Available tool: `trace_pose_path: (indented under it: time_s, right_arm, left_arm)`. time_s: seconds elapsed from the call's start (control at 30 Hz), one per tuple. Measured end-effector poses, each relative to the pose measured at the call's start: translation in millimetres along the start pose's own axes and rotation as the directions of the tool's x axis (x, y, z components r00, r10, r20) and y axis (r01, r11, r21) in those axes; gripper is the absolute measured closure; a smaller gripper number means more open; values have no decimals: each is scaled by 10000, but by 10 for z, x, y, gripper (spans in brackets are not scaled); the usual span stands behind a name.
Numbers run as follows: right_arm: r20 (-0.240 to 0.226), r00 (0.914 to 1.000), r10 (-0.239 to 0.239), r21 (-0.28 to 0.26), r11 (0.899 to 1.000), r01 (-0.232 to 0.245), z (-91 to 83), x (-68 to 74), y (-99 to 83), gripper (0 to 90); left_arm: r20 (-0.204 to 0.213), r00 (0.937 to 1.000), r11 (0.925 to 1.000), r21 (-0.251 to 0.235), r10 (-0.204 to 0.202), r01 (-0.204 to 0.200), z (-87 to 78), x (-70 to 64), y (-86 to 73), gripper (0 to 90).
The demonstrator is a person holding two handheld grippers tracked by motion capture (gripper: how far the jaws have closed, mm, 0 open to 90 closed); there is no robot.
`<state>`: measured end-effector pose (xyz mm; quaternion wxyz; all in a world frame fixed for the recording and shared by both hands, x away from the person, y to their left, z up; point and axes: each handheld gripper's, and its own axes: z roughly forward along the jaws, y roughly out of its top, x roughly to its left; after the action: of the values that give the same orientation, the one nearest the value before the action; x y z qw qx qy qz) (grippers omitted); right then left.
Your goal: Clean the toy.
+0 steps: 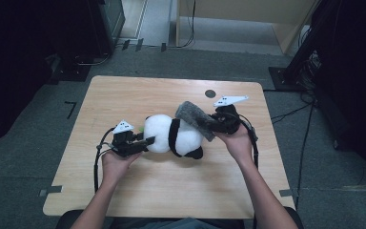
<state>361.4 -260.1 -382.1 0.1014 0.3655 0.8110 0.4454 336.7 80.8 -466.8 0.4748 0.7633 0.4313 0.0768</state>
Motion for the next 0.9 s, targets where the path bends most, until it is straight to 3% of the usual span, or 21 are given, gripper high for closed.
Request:
trace_pose_path:
  time_s: [0.27, 0.5, 0.63, 0.77, 0.9]
  right_arm:
    - [-718, 9941, -819, 199, 9963, 835, 371, 371, 289, 731]
    - [-1142, 9886, -977, 924, 9898, 1085, 788, 557, 310, 720]
    - [-1021, 9852, -1377, 901, 9850, 1470, 931, 639, 302, 582]
    - [-824, 9834, -1618, 865, 9819, 1688, 1002, 678, 282, 686]
    - [-891, 9832, -1595, 983, 9809, 1681, 978, 680, 256, 730]
  left_arm:
    - [17, 10000, 10000, -2, -13, 13, -11, -7, 10, 571]
    - [-9, 10000, 10000, 18, -16, 16, -14, -13, 12, 584]
    - [-6, 9999, 9999, 16, -102, 102, -12, -9, 15, 587]
    - [-97, 9998, 9999, 79, -144, 145, -8, -13, 16, 595]
    - [-127, 9997, 9993, 281, -230, 234, -5, -15, 21, 618]
